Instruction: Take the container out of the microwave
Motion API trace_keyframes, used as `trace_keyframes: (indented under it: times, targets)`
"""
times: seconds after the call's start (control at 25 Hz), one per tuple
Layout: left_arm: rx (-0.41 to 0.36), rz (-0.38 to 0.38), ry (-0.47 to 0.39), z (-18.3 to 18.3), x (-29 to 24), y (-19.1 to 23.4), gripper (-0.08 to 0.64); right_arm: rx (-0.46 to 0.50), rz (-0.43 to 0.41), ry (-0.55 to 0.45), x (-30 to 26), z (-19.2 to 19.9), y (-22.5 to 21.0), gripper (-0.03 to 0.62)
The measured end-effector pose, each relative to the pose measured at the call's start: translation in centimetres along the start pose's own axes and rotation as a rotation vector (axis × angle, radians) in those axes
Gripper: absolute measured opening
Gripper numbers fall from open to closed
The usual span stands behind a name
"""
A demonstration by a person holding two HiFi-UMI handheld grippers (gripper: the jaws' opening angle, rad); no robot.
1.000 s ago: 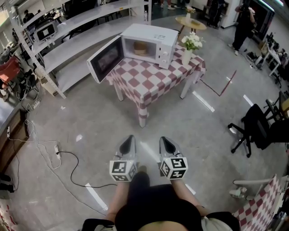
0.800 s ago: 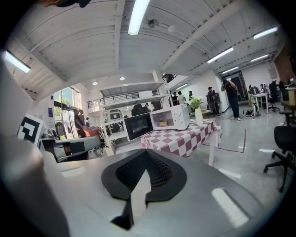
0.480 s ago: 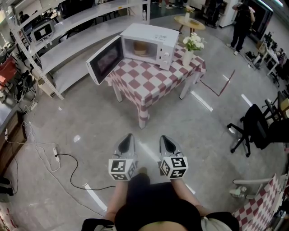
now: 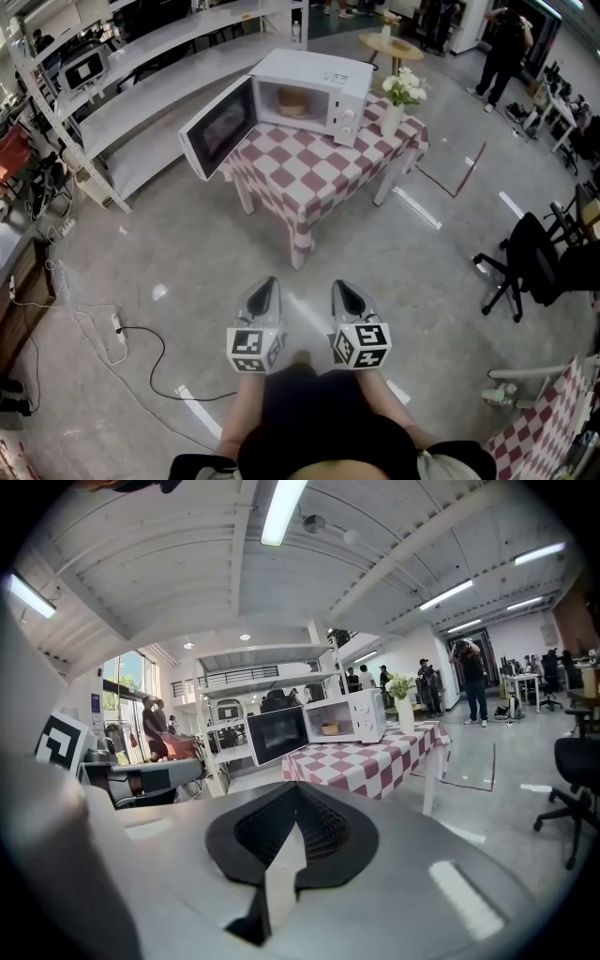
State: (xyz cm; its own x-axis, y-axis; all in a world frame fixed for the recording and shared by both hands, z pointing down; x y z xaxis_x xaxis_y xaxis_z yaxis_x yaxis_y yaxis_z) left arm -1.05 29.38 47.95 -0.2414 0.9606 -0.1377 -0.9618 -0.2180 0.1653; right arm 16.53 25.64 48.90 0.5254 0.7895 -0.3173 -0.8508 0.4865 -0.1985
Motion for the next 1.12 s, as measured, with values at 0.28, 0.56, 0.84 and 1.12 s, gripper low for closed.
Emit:
trace_keyframes:
  times: [0.28,0.56,0.84,1.12]
  targets:
    - [0.007,0.02,0.039,0.8,-0.1,0.5,0.009,0.0,0.029,0.021,-0.3,0.6,0.0,0.002]
    - [0.016,0.015,0.043,1.2,0.1,0.6,0.009,0.021,0.029,0.042,-0.5,0.5,0.0,0.002]
    - [0.016,0.003,0.061,1.7,-0.5,1.1,0.009,0.025,0.012,0.054,-1.4,0.4,-0.2,0.001]
    - [0.016,0.003,0.073,1.4,-1.8,1.9,0.009,0.035,-0.011,0.056,-3.0,-0.2,-0.1,0.001]
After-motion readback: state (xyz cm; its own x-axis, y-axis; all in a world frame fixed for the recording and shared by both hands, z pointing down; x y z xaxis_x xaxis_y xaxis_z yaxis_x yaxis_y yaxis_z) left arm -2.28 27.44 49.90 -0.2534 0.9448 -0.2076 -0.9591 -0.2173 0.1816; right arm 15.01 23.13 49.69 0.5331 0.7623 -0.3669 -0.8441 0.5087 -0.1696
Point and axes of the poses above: the fingertips, and each gripper's own axes: x backward along the fingers, y to its left, z out of its underside, the point moved 5 cm from there along x, backward along the fingers, and after that the axes turned 4 degrees about z, right-handed, at the moved point
